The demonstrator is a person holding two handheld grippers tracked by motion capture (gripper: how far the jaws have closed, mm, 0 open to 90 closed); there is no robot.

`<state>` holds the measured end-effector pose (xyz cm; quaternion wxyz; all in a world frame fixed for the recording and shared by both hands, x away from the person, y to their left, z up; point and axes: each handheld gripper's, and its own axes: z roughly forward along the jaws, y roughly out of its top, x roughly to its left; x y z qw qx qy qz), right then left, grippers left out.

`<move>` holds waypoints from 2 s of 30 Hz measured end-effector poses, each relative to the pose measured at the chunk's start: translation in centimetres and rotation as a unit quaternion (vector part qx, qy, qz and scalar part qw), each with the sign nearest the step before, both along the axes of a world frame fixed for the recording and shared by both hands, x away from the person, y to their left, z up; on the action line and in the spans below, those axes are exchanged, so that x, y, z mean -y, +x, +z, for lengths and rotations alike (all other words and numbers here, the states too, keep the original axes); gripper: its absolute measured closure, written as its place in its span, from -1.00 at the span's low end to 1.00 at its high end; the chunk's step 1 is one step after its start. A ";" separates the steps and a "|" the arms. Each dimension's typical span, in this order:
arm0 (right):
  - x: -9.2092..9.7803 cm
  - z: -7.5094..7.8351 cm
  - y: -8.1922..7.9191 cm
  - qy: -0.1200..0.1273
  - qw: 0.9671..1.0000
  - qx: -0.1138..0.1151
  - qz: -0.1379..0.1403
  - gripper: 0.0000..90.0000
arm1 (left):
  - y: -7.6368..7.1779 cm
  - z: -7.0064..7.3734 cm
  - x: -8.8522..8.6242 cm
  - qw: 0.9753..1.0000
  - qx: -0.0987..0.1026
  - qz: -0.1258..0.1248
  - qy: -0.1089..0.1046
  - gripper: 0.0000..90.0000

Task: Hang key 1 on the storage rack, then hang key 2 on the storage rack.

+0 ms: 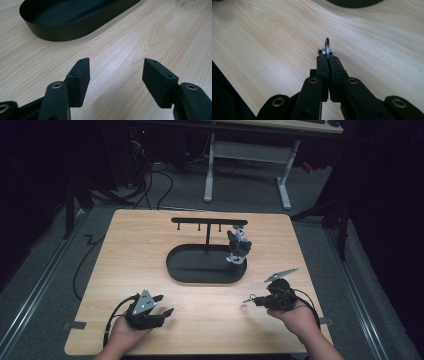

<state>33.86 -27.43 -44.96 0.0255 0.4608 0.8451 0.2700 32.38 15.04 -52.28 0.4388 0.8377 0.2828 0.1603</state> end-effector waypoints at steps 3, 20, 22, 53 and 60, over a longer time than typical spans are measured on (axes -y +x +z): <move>-0.3 0.4 0.2 0.003 1.000 0.007 -0.001 0.98 | 0.0 -0.1 0.0 1.000 -0.002 -0.005 0.004 -0.12; -0.9 2.2 1.6 0.005 1.000 0.016 -0.005 0.98 | -0.1 0.1 0.0 1.000 -0.001 -0.002 0.001 -0.12; -1.1 2.3 1.8 0.000 1.000 0.014 -0.004 0.98 | 0.0 0.0 0.1 1.000 -0.002 -0.004 0.003 -0.12; -5.3 5.3 6.0 -0.002 0.999 0.033 0.021 0.98 | -0.8 0.2 -0.2 1.000 0.000 -0.011 0.006 -0.12; -6.1 6.1 7.4 0.000 0.999 0.037 0.020 0.98 | -0.8 -0.1 -0.1 1.000 -0.008 -0.014 0.005 -0.12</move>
